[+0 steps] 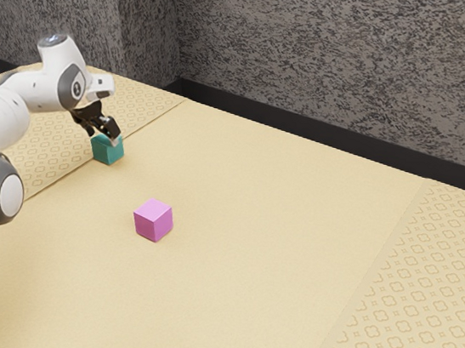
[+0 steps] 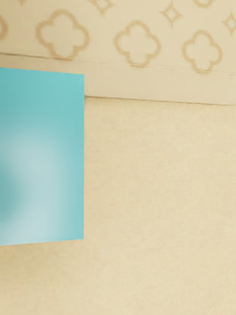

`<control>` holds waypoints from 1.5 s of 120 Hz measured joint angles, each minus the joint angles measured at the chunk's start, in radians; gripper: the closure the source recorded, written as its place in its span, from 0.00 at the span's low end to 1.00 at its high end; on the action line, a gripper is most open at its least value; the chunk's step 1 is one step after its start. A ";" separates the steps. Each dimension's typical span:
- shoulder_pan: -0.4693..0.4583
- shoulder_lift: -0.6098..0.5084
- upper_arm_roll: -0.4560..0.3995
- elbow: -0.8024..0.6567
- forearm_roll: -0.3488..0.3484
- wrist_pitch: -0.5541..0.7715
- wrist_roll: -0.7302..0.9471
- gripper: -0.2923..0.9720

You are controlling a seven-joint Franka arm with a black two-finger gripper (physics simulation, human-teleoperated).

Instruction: Pick up the blue block with one arm, and put the blue block on the pink block with one arm

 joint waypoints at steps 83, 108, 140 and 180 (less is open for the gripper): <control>0.011 0.023 -0.017 -0.002 0.000 0.023 0.005 0.23; 0.021 0.027 -0.035 -0.003 0.000 0.033 0.006 0.24; 0.025 0.029 -0.037 -0.005 0.000 0.040 0.007 0.38; 0.026 0.029 -0.037 -0.006 0.005 0.045 0.004 0.47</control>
